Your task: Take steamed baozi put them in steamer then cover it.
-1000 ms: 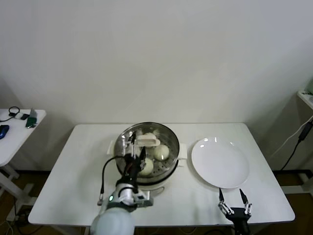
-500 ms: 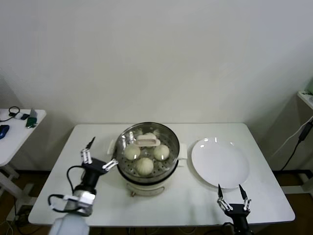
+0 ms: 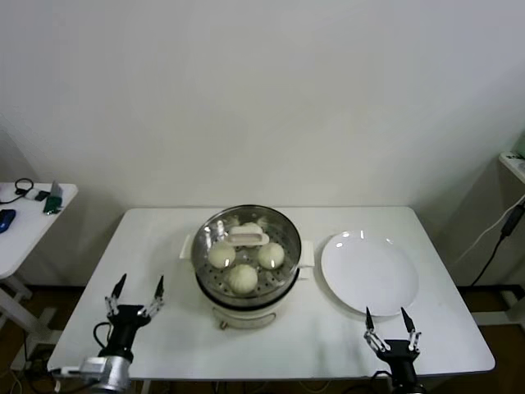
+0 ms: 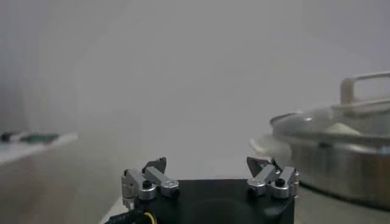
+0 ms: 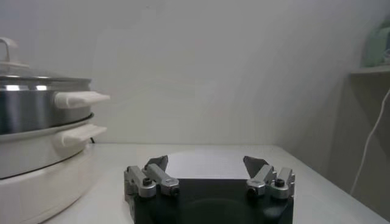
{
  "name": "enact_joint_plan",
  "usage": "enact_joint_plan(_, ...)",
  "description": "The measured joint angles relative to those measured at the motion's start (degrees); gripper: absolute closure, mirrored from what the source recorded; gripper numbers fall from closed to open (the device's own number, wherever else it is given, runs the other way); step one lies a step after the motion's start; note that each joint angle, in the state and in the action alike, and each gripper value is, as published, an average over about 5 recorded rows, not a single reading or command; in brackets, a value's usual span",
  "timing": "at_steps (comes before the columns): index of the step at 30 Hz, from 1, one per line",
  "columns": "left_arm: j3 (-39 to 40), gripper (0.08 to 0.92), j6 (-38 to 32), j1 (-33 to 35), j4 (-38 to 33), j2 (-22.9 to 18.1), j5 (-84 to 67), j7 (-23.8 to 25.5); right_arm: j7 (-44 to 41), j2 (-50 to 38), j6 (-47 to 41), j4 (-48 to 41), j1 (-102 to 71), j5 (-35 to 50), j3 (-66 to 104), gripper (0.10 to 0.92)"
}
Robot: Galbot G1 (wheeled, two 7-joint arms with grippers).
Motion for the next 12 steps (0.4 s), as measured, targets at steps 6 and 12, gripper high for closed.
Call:
enact_joint_plan(6, 0.3, 0.177, -2.6, 1.4, 2.6, -0.2, -3.3, 0.6, -0.1, 0.0, 0.0, 0.3, -0.2, 0.0, -0.1, 0.203)
enact_joint_plan(12, 0.7, 0.177, -3.7, 2.2, 3.7, -0.4, -4.8, 0.8, -0.1, -0.1, 0.0, 0.6, -0.4, 0.0, 0.0, 0.203)
